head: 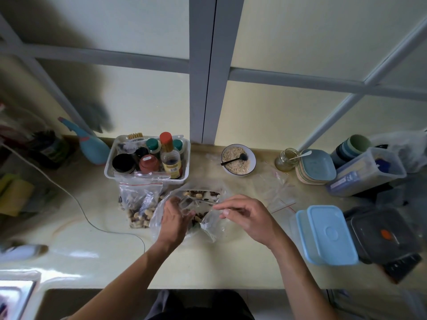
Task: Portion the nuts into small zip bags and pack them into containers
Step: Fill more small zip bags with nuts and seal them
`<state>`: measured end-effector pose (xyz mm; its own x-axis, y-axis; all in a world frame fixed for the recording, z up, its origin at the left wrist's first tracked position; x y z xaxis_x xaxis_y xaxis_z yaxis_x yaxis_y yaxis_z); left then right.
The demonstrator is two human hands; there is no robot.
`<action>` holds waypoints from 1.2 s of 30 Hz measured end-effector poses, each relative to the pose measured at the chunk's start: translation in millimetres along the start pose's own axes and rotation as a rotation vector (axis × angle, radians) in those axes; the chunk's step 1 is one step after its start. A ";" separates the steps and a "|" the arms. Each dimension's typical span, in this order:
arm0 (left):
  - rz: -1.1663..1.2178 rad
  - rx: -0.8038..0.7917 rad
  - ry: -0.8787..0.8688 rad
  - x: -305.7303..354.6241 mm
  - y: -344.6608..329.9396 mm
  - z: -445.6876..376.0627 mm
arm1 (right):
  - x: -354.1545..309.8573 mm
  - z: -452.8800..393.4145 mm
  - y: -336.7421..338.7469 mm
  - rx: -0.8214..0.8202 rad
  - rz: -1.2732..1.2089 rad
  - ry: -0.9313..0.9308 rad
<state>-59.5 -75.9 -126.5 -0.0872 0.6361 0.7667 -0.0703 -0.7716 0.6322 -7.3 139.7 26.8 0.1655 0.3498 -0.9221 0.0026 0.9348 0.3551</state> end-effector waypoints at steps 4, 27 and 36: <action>-0.016 0.003 0.036 2.0 1.4 -0.2 | 7.0 -2.7 1.8 0.027 -0.010 -0.018; -0.130 0.006 -0.073 5.4 13.2 -9.0 | 30.8 -43.7 -38.3 0.478 0.392 0.084; -0.194 -0.015 -0.063 -9.0 12.1 -9.5 | 24.1 -53.4 -70.6 0.457 0.598 0.233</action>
<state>-69.0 -91.0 -126.8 -0.0082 0.7714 0.6362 -0.0943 -0.6340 0.7675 -56.2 85.4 -28.7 0.0561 0.8364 -0.5452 0.3920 0.4838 0.7825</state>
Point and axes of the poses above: each hand's wrist, its own z-axis away from the middle knuckle, its own y-axis out of the back of the hand, x = y × z, the point moved 4 cm from there along -z, towards the middle knuckle, and after that the axes turned 11 degrees about x, right-handed, at the moved point
